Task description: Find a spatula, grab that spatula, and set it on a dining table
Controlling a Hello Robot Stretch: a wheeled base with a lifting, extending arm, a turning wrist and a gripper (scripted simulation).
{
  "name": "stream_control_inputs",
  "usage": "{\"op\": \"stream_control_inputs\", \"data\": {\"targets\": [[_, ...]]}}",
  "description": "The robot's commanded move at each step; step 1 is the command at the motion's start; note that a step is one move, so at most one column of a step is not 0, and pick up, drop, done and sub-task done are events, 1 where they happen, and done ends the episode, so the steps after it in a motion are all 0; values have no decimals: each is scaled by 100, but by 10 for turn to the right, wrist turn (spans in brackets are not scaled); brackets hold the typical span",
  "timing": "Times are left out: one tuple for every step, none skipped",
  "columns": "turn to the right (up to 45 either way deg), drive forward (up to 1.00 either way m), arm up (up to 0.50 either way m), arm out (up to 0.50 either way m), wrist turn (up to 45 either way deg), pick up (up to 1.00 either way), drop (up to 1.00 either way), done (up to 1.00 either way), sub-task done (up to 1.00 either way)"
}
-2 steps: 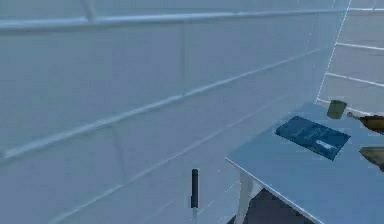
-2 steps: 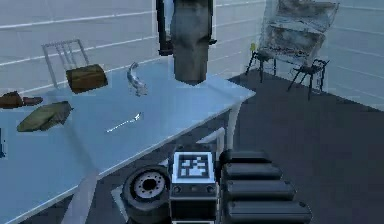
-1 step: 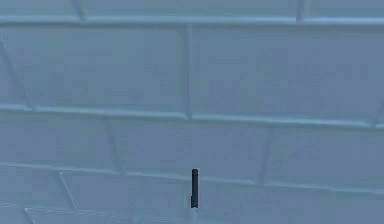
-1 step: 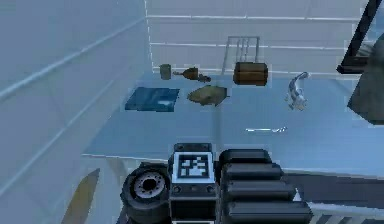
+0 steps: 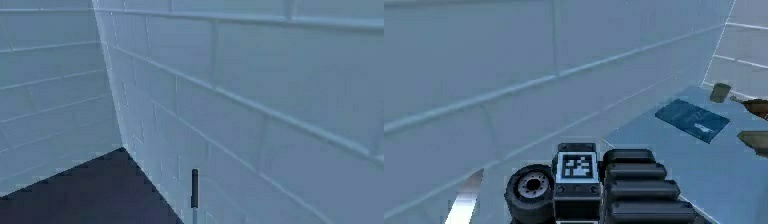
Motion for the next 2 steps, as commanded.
{"op": "stream_control_inputs", "data": {"targets": [[-450, 0, 0, 0, 0, 0, 0, 0, 0], [-180, 0, 0, 0, 0, 0, 0, 0, 0]]}}
